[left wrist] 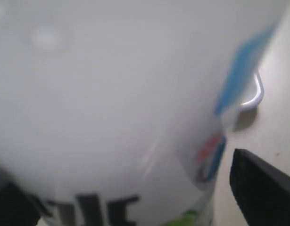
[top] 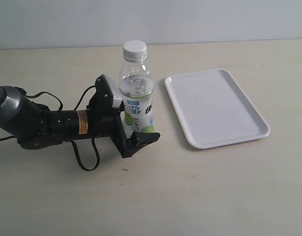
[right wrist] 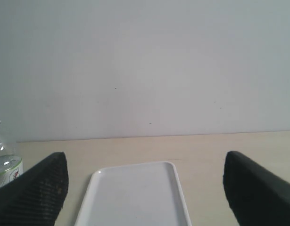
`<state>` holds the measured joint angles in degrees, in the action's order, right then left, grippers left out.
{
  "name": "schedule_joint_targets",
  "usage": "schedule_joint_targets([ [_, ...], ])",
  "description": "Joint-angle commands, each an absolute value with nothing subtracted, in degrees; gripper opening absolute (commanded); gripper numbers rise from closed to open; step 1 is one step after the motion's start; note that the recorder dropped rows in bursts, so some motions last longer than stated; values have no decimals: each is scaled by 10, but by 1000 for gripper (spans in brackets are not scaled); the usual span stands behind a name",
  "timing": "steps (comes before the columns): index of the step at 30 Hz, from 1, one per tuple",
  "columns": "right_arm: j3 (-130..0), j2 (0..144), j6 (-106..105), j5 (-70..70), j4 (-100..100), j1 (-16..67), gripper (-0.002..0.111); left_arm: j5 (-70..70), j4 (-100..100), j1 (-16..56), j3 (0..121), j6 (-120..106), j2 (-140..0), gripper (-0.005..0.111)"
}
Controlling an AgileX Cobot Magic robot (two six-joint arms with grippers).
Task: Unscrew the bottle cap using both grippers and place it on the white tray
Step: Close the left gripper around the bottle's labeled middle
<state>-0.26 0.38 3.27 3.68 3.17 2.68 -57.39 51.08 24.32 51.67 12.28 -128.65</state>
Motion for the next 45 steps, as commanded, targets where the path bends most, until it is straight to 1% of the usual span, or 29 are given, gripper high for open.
schedule_joint_targets([
  [1,0,0,31,34,29,27,84,-585,490,246,528,126,-1296,95],
  [5,0,0,31,34,29,27,84,-585,471,246,528,126,-1296,91],
  [6,0,0,31,34,29,27,84,-585,471,246,528,126,-1296,88],
  [8,0,0,31,34,29,27,84,-585,471,246,528,126,-1296,77],
  [11,0,0,31,34,29,27,84,-585,474,246,528,126,-1296,56],
  [17,0,0,31,34,29,27,84,-587,476,246,528,126,-1296,2],
  [20,0,0,31,34,32,27,84,-593,478,246,528,124,-1296,0],
  [42,0,0,31,35,30,27,84,-627,534,246,528,124,-1296,0],
  [45,0,0,42,9,56,27,84,-632,538,246,528,135,-1291,0],
])
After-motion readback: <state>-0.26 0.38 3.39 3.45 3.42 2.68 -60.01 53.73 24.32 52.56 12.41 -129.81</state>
